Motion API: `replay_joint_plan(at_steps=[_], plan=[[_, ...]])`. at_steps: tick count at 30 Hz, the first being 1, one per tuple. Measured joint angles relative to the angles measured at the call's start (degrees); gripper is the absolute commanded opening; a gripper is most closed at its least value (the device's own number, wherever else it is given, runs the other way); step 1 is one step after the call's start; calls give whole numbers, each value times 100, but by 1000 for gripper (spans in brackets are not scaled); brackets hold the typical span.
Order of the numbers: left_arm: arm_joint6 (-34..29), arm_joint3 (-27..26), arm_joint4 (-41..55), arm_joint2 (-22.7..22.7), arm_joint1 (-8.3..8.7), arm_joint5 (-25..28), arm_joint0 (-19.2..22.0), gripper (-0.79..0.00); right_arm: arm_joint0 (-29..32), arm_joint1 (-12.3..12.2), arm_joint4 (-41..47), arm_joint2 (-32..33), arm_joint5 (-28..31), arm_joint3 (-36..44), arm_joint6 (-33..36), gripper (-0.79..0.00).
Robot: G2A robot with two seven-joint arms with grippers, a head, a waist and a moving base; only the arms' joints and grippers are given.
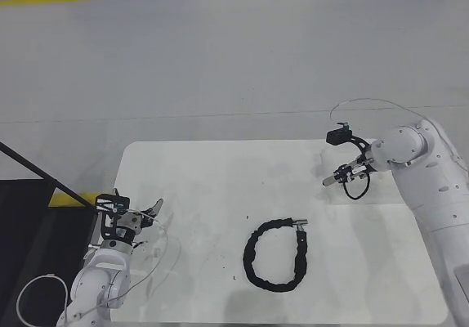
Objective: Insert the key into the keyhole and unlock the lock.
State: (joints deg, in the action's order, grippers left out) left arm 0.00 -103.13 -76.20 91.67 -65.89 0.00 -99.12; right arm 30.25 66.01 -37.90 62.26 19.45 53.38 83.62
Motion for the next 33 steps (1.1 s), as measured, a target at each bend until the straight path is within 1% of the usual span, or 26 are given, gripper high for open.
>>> replay_joint_plan(at_steps=[6, 7, 8, 10, 11, 13, 14, 15, 19, 25, 28, 32, 33], plan=[[0, 0, 0, 0, 0, 0, 0, 0, -249, 83, -57, -250, -176, -563, -254, 0], [0, 0, 0, 0, 0, 0, 0, 0, -266, 96, -71, -290, -176, -639, -302, -49], [0, 0, 0, 0, 0, 0, 0, 0, -279, 108, -72, -327, -167, -713, -348, -142], [0, 0, 0, 0, 0, 0, 0, 0, -311, 134, -98, -413, -155, -877, -429, -185], [0, 0, 0, 0, 0, 0, 0, 0, -330, 144, -121, -449, -160, -939, -457, -268], [0, 0, 0, 0, 0, 0, 0, 0, -378, 168, -149, -520, -171, -1064, -508, -311], [0, 0, 0, 0, 0, 0, 0, 0, -398, 176, -164, -547, -177, -1108, -526, -394], [0, 0, 0, 0, 0, 0, 0, 0, -421, 185, -193, -584, -184, -1157, -540, -406], [0, 0, 0, 0, 0, 0, 0, 0, -467, 199, -205, -647, -178, -1232, -551, -406], [0, 0, 0, 0, 0, 0, 0, 0, -468, 189, -256, -695, -221, -1249, -550, -440], [0, 0, 0, 0, 0, 0, 0, 0, -449, 192, -288, -741, -255, -1249, -542, -483], [0, 0, 0, 0, 0, 0, 0, 0, -435, 209, -291, -809, -281, -1239, -521, -499], [0, 0, 0, 0, 0, 0, 0, 0, -438, 213, -287, -824, -282, -1238, -524, -539]])
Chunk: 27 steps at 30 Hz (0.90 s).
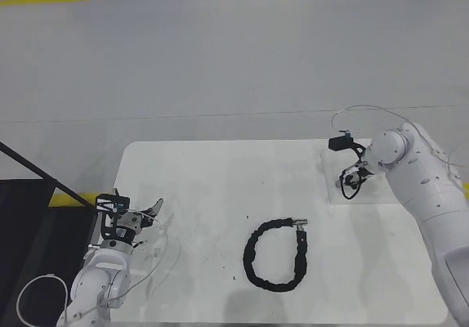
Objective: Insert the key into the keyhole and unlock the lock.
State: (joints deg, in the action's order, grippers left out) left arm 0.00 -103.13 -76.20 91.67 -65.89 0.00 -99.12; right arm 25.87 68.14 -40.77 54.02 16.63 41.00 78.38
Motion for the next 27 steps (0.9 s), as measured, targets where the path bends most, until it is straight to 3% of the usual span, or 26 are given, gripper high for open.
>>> replay_joint_plan(at_steps=[2, 4, 14, 27], plan=[[0, 0, 0, 0, 0, 0, 0, 0, -9, 5, 7, -18, -3, -4, -9, -576], [0, 0, 0, 0, 0, 0, 0, 0, -21, 9, 0, -40, -12, -13, -9, -779], [0, 0, 0, 0, 0, 0, 0, 0, -39, -18, -154, -112, -8, 133, 69, -785], [0, 0, 0, 0, 0, 0, 0, 0, 639, -398, -244, 490, -143, 1950, 598, -785]])
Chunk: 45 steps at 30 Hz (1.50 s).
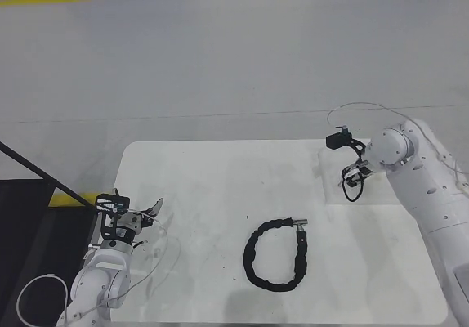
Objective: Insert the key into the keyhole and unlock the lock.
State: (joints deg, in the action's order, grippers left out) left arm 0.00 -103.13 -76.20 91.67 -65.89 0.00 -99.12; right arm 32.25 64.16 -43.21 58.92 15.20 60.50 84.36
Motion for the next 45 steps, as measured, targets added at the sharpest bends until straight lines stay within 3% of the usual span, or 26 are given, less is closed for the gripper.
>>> replay_joint_plan(at_steps=[5, 12, 17, 19, 23, 45], plan=[[0, 0, 0, 0, 0, 0, 0, 0, 708, -299, 885, 679, 344, 1092, 153, -785], [0, 0, 0, 0, 0, 0, 0, 0, 1951, -1116, 3078, 1112, 425, 2838, 51, -785], [0, 0, 0, 0, 0, 0, 0, 0, 2331, -1630, 4738, 1025, 680, 3094, -203, -785], [0, 0, 0, 0, 0, 0, 0, 0, 2329, -1636, 5011, 1019, 685, 3087, -208, -785], [0, 0, 0, 0, 0, 0, 0, 0, 2324, -1627, 4712, 1023, 678, 3086, -201, -785], [0, 0, 0, 0, 0, 0, 0, 0, 2390, -1604, 4832, 958, 717, 3146, -304, -785]])
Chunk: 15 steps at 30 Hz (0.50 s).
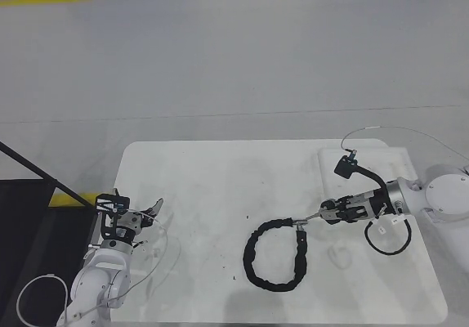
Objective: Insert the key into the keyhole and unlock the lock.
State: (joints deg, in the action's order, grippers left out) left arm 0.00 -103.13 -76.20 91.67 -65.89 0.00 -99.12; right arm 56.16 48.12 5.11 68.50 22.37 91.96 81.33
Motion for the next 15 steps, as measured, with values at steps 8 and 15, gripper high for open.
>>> replay_joint_plan(at_steps=[8, 15], plan=[[0, 0, 0, 0, 0, 0, 0, 0, -227, 97, 1780, -489, 192, -124, -132, -785], [0, 0, 0, 0, 0, 0, 0, 0, -404, -19, 2350, -615, 272, -402, -211, -785]])
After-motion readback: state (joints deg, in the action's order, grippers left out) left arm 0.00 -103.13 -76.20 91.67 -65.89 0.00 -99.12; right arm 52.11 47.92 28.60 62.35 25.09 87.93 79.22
